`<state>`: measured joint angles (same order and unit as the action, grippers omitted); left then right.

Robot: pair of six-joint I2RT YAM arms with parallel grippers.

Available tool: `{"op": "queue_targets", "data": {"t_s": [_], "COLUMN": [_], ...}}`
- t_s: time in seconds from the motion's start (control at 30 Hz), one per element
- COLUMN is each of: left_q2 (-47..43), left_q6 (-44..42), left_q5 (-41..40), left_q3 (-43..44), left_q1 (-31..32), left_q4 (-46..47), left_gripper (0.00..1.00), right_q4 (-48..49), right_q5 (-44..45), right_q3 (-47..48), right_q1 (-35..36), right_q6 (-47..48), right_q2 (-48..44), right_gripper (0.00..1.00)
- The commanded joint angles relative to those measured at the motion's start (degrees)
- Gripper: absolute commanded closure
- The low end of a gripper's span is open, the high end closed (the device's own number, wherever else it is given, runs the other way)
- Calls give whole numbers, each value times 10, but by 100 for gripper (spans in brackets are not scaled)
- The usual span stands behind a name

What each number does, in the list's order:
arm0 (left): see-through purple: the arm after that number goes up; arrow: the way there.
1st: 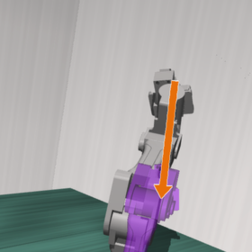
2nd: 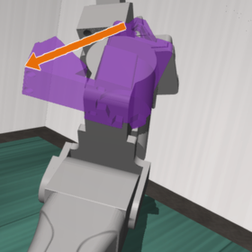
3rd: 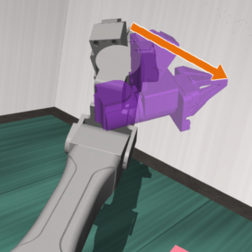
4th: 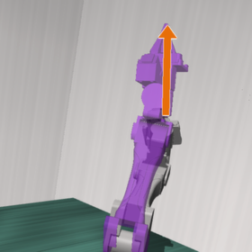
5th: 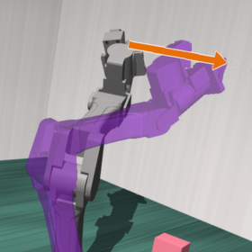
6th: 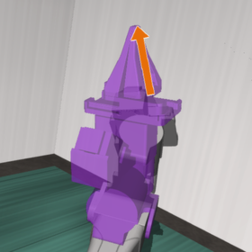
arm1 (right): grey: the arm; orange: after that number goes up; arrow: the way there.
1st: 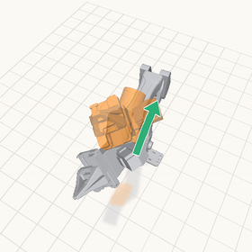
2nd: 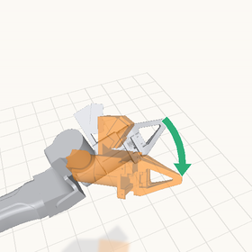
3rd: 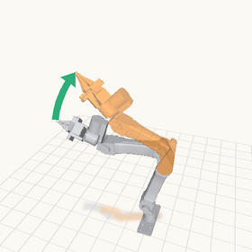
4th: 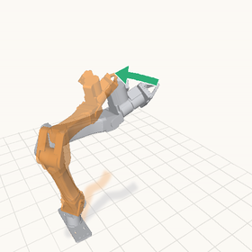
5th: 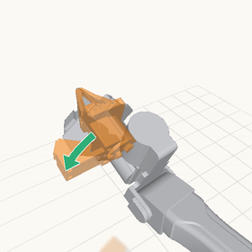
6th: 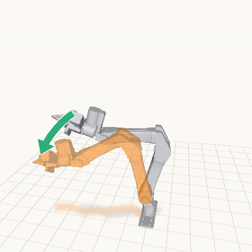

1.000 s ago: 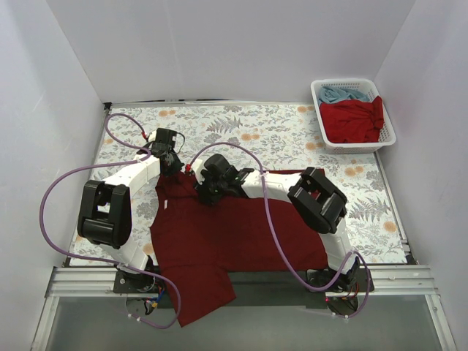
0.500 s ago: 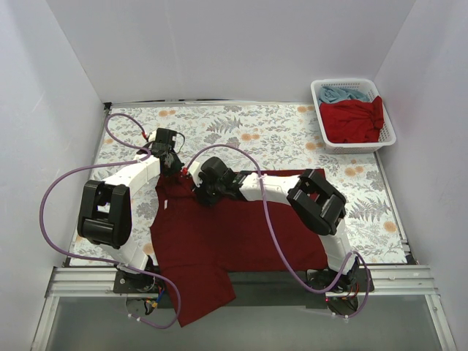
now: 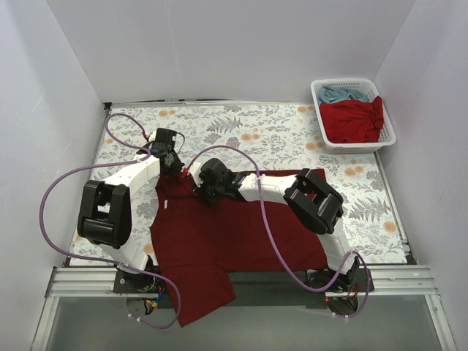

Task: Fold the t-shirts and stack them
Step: Fold the tshirt

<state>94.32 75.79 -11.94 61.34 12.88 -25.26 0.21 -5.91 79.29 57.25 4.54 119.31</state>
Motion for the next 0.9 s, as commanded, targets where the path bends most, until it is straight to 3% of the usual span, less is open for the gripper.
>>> {"op": "queue_targets", "data": {"t_s": [0.0,0.1,0.47,0.87], "left_q2": [-7,-8,-39,-171], "left_q6": [-7,-9,-12,40], "left_q5": [-2,-2,-8,59], "left_q3": [-4,-4,9,-40], "left_q1": [2,2,2,2], "left_q4": [4,4,-21,-120], "left_gripper": [100,100,100,100], "right_q4": [-1,-1,-18,-107], "right_q5": [5,5,-14,-85], "right_q3": [-1,-1,-9,-36], "right_q1": [1,1,1,1], "right_q6": [-3,-3,0,29], "right_q2": [3,-3,-65,-144], "right_gripper": [89,99,99,99]}}
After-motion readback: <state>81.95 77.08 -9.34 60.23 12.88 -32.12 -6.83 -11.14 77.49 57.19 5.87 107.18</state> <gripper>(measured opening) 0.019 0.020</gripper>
